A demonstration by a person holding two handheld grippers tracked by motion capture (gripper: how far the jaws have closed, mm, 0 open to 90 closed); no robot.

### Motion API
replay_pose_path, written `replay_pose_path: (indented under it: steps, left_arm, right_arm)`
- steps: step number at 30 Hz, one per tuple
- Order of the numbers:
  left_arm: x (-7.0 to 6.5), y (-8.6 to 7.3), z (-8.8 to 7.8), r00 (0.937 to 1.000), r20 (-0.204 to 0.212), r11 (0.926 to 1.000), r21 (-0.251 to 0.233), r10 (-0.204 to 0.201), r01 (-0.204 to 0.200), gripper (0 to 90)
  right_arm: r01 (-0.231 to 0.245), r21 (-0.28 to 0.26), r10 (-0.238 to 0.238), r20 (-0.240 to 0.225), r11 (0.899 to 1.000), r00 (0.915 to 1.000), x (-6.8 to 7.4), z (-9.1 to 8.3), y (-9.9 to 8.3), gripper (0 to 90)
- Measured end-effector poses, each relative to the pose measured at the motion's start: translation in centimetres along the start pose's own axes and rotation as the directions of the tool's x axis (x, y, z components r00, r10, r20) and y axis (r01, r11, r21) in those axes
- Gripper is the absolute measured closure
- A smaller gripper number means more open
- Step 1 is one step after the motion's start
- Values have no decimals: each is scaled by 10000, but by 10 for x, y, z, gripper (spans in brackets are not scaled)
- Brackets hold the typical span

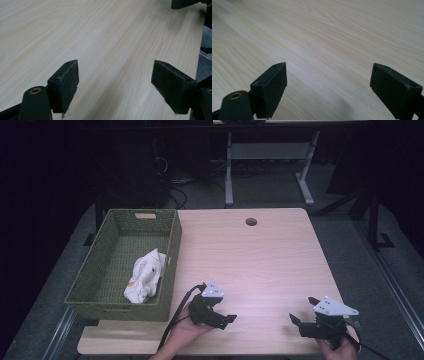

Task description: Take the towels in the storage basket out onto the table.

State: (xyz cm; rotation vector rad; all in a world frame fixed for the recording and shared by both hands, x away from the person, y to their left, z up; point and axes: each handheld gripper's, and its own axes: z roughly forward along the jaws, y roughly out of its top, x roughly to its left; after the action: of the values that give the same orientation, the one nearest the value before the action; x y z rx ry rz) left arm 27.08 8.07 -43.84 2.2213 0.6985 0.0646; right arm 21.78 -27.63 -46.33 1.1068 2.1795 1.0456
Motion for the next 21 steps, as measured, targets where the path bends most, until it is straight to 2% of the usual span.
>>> replay_pose_path:
  steps: [9,14,17,21]
  left_arm:
    - [8,25,-18,9998,-31,9996,186,211,-210,201]
    - [13,44,-33,9996,43,9995,121,296,-296,199]
    - [17,54,-43,9986,-87,9982,300,526,-523,196]
    - [23,63,-56,9986,-148,9982,314,517,-512,196]
  right_arm:
    - [-128,10,128,35,9999,9999,-2,-1,0,137]
    - [-126,-29,126,112,9999,9999,-3,-2,1,137]
    - [-122,-21,122,104,9999,9999,-3,-2,1,137]
    - [-84,-85,85,106,9999,9999,-3,-2,1,137]
